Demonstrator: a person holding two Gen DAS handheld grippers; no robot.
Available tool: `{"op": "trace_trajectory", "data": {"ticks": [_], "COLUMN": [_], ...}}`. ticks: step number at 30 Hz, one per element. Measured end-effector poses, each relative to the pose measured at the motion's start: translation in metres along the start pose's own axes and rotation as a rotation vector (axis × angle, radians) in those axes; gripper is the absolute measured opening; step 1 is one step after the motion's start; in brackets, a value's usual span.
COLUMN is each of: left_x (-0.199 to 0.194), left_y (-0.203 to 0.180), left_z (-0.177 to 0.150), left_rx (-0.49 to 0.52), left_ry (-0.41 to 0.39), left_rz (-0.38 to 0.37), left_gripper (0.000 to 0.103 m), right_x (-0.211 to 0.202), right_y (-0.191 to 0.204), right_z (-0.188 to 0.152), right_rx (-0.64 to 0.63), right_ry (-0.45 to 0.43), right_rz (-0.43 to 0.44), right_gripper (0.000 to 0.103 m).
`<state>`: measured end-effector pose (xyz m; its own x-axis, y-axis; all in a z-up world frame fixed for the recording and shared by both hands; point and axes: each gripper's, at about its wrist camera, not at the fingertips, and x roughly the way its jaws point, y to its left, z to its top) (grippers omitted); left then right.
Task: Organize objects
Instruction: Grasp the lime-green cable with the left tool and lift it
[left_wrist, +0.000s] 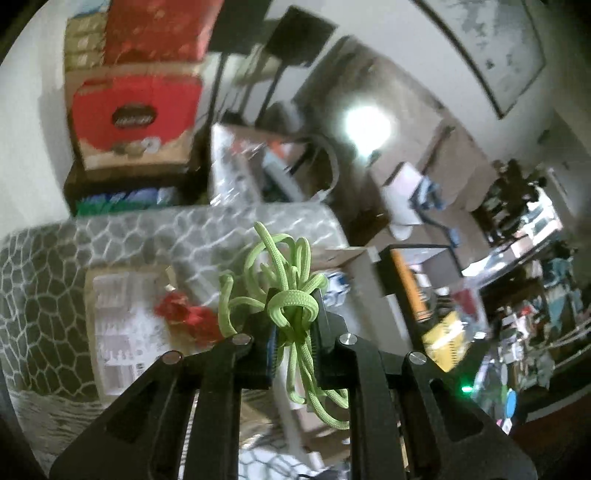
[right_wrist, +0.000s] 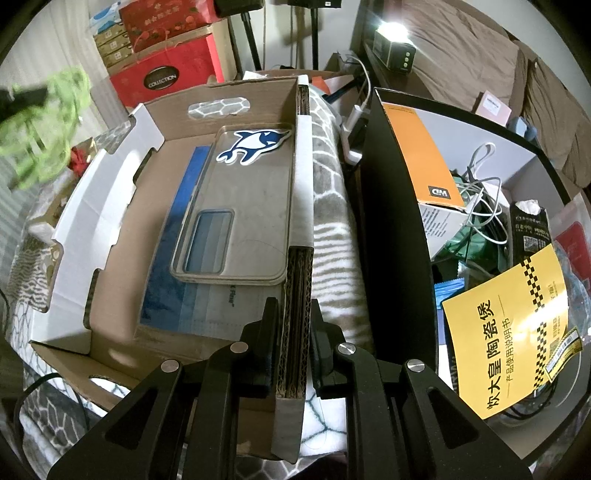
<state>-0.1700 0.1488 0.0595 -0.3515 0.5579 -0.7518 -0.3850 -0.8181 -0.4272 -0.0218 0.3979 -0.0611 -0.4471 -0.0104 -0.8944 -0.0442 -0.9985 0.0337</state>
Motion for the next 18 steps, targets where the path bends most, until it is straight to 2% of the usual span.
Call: {"op": "trace_trajectory", "data": {"ticks": [4, 8, 18], "left_x": [0.004, 0.037, 0.125], "left_y": [-0.026, -0.05, -0.048], "left_z": [0.006, 0.001, -0.024], "left_rx": [0.055, 0.111, 0.145], "left_ry": [0.015, 0.081, 0.219], "left_rz": [-0.025, -0.006, 0.095], "left_gripper": [0.013, 0.013, 0.014], "right_x": [0.0, 0.0, 0.0], "right_y": [0.0, 0.0, 0.002], "right_z": [0.0, 0.0, 0.0], "right_rx": [0.0, 0.001, 0.002], "right_ry": [0.0, 0.001, 0.0], "right_rz": [0.0, 0.001, 0.005], "right_gripper": [0.015, 0.015, 0.015]}}
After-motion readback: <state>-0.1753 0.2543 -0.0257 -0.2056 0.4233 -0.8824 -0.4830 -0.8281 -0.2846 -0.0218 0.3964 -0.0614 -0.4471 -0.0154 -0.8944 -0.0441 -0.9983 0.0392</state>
